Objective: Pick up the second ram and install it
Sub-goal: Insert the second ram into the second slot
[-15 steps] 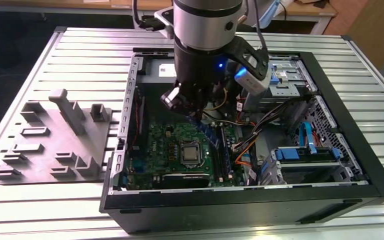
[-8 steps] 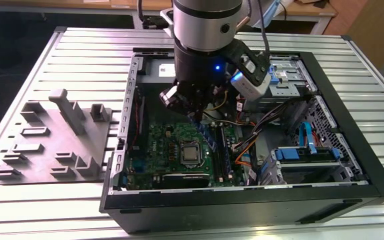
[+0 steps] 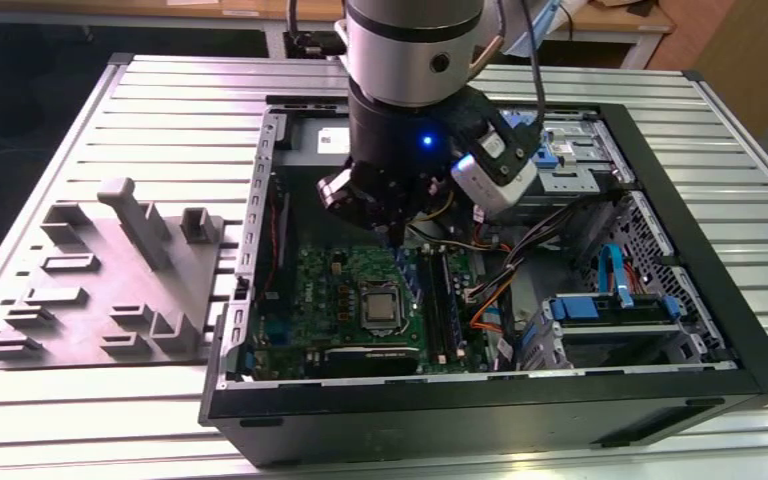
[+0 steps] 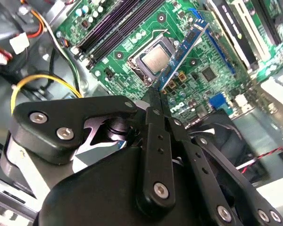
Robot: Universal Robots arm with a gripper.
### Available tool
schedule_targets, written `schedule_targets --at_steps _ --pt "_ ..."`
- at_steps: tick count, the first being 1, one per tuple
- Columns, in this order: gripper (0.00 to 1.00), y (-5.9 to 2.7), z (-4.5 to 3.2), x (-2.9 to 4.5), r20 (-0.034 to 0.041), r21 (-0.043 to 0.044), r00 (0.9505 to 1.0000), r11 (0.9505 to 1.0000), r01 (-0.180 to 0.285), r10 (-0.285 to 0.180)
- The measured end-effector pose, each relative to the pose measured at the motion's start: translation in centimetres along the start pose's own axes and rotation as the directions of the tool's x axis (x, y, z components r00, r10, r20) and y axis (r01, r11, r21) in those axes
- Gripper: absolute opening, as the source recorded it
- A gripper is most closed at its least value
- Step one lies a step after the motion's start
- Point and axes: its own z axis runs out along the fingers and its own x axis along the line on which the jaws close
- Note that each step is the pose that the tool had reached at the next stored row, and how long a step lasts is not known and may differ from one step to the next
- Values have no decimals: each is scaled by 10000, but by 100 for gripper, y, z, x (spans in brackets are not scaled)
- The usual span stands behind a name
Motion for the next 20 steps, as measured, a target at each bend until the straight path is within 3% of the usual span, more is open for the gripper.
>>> schedule_targets --at_steps 4,7,14,20 --pt "11 0 14 0 20 18 9974 9974 -720 720" --pt "11 -1 24 1 36 32 9919 9919 -1271 1271" --pt "11 -1 45 1 73 58 9691 9691 -2465 2465" --pt "11 -1 46 1 75 58 9684 9684 -2494 2494"
